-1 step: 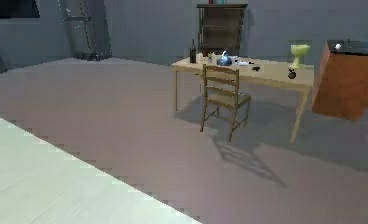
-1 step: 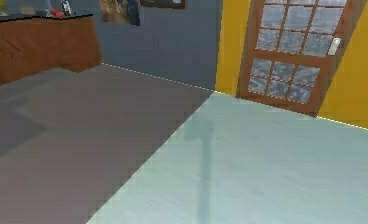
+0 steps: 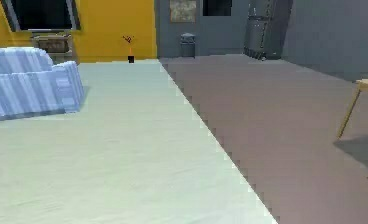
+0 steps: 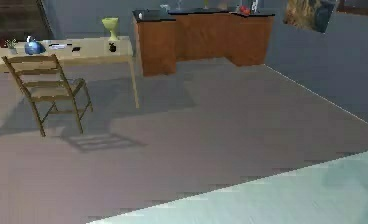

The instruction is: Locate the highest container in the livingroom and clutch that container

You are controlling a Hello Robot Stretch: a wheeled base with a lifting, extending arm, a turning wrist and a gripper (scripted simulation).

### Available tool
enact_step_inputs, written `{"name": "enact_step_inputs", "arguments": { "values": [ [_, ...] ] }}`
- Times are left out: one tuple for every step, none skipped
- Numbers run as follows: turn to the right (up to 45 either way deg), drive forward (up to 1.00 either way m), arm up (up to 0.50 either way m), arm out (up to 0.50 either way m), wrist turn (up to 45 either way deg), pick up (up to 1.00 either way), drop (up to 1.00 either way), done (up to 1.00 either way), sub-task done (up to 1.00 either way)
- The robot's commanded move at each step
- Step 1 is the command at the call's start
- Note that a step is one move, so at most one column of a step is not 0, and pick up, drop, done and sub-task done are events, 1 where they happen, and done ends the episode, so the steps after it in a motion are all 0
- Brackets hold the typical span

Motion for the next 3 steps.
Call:
{"name": "enact_step_inputs", "arguments": {
  "values": [
    [-45.0,0.0,0.0,0.0,0.0,0.0,0.0,0.0,0.0],
    [-21.0,0.0,0.0,0.0,0.0,0.0,0.0,0.0,0.0],
    [0.0,1.0,0.0,0.0,0.0,0.0,0.0,0.0,0.0]
  ]
}}
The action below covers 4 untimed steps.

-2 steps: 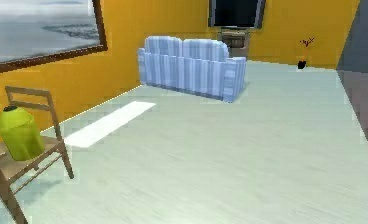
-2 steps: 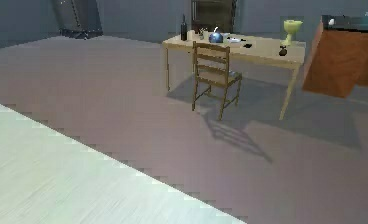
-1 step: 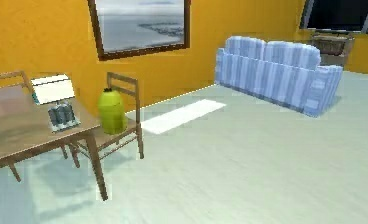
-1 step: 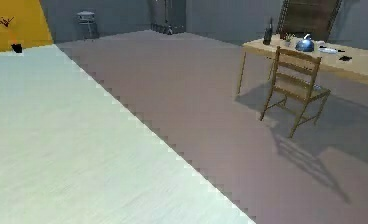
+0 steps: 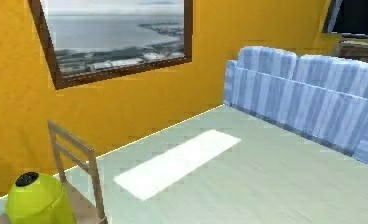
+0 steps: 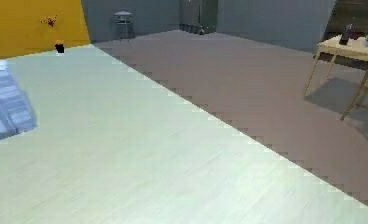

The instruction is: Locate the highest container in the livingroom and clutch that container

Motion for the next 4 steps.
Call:
{"name": "enact_step_inputs", "arguments": {
  "values": [
    [0.0,0.95,0.0,0.0,0.0,0.0,0.0,0.0,0.0],
    [-42.0,0.0,0.0,0.0,0.0,0.0,0.0,0.0,0.0],
    [0.0,0.05,0.0,0.0,0.0,0.0,0.0,0.0,0.0],
    [0.0,0.3,0.0,0.0,0.0,0.0,0.0,0.0,0.0]
  ]
}}
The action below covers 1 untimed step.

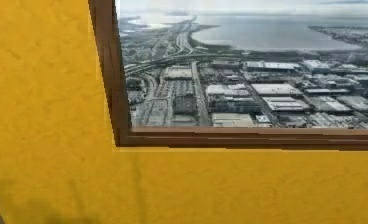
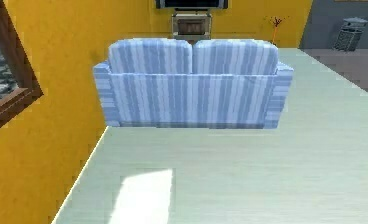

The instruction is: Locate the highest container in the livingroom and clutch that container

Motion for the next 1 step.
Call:
{"name": "enact_step_inputs", "arguments": {
  "values": [
    [-18.0,0.0,0.0,0.0,0.0,0.0,0.0,0.0,0.0]
  ]
}}
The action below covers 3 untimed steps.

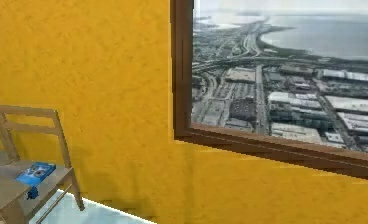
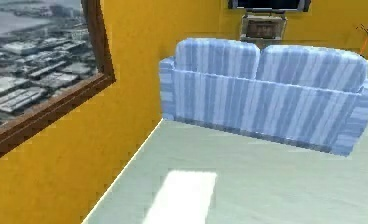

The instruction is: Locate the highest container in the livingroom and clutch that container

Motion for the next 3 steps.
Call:
{"name": "enact_step_inputs", "arguments": {
  "values": [
    [0.0,0.5,0.0,0.0,0.0,0.0,0.0,0.0,0.0],
    [-45.0,0.0,0.0,0.0,0.0,0.0,0.0,0.0,0.0],
    [-45.0,0.0,0.0,0.0,0.0,0.0,0.0,0.0,0.0]
  ]
}}
